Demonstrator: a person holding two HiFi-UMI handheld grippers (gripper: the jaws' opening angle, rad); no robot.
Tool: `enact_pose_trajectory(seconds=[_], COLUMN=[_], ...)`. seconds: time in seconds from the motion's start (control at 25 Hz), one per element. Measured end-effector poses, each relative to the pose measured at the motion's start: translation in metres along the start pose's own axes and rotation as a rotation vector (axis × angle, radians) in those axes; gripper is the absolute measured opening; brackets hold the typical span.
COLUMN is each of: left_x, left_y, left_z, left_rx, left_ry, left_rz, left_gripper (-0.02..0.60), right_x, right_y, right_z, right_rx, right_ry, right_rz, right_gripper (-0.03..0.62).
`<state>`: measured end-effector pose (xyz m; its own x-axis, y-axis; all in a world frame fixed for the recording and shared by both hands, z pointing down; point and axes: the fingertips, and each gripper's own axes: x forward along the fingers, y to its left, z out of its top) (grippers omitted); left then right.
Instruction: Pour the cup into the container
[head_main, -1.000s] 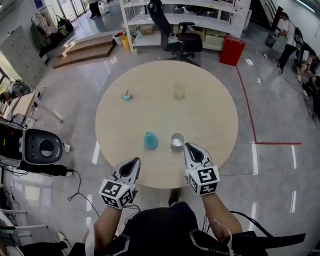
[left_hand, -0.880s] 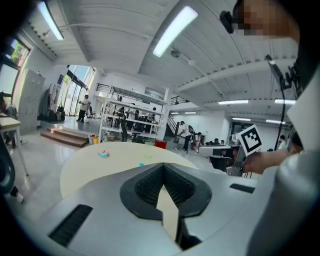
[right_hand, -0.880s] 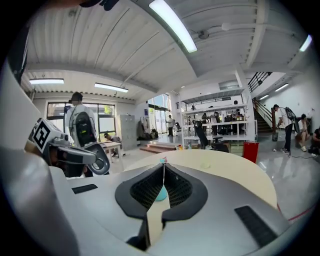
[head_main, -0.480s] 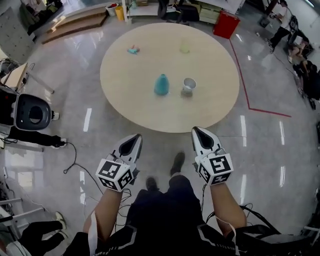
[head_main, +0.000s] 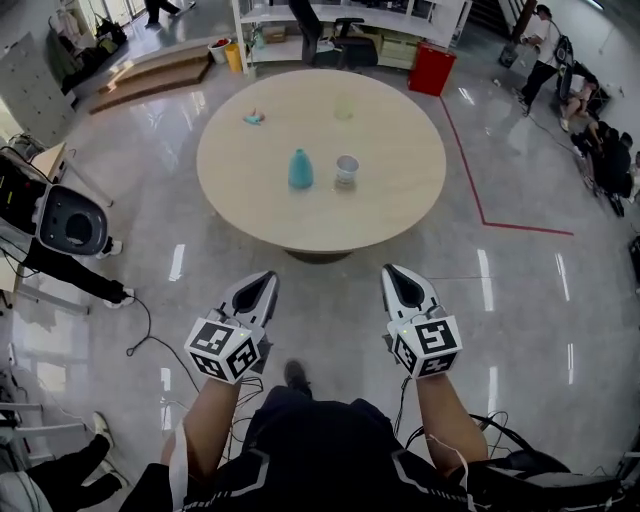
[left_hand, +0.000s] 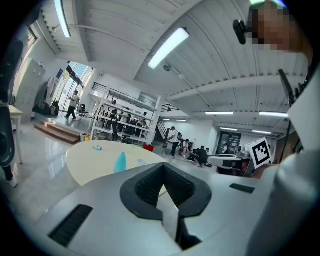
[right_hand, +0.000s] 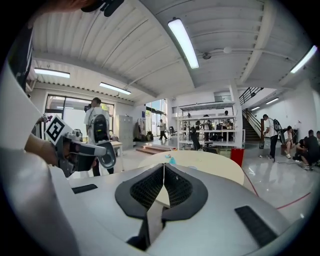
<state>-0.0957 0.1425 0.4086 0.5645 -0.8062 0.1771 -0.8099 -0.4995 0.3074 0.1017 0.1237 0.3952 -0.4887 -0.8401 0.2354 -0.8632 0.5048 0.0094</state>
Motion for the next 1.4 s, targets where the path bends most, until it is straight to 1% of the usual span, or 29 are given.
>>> enact_pose_trajectory(seconds=[0.12, 0.2, 0.4, 0.56, 0.72, 0.8, 0.88, 0.96, 1.12, 1.28, 1.4], left_x=[-0.009, -0.017, -0.04, -0.067, -0.097, -0.115, -0.135, -0.162, -0.221, -0.273, -0.32], left_y=[-0.046, -0.081, -0.155, -0.194, -0.218, -0.226, -0.235, -0.242, -0.252, -0.262, -0.275], left_z=[-0.007, -0.017, -0.061, -0.073, -0.082, -0.084, -0.084, -0.087, -0.11, -0.132, -0.157], left_rx=[0.012, 0.005, -0.014, -0.005, 0.004, 0.008, 0.016, 0.025, 0.022, 0.065, 0.045], left_ry=[0.0, 0.002, 0.028, 0.057, 0.046, 0.022, -0.015, -0.033, -0.034, -0.023, -0.013], left_rz=[0.009, 0.01, 0.04, 0.058, 0.064, 0.065, 0.048, 0.037, 0.017, -0.015, -0.04], left_gripper=[0.0, 0.0, 0.0, 0.0, 0.0, 0.0, 0.0, 0.0, 0.0, 0.0, 0.0], right_x=[-0.044, -0.076, -0.15, -0.198, -0.228, -0.241, -0.257, -0.274, -0.311, -0.347, -0.386], right_y=[-0.007, -0.011, -0.022, -0.021, -0.008, 0.006, 0.025, 0.047, 0.095, 0.138, 0.18], right_z=[-0.006, -0.014, -0.05, -0.058, -0.057, -0.056, -0.056, -0.056, -0.068, -0.085, -0.102], right_rx=[0.019, 0.027, 0.045, 0.08, 0.082, 0.074, 0.061, 0.053, 0.058, 0.074, 0.096], right_ry=[-0.017, -0.018, -0.012, -0.002, -0.032, -0.043, -0.046, -0.039, -0.023, -0.017, -0.008], right_rz=[0.023, 0.041, 0.077, 0.082, 0.092, 0.102, 0.107, 0.103, 0.081, 0.05, 0.039], right_gripper=[0.008, 0.008, 0.008, 0.008, 0.008, 0.008, 0.008, 0.008, 0.008, 0.008, 0.008])
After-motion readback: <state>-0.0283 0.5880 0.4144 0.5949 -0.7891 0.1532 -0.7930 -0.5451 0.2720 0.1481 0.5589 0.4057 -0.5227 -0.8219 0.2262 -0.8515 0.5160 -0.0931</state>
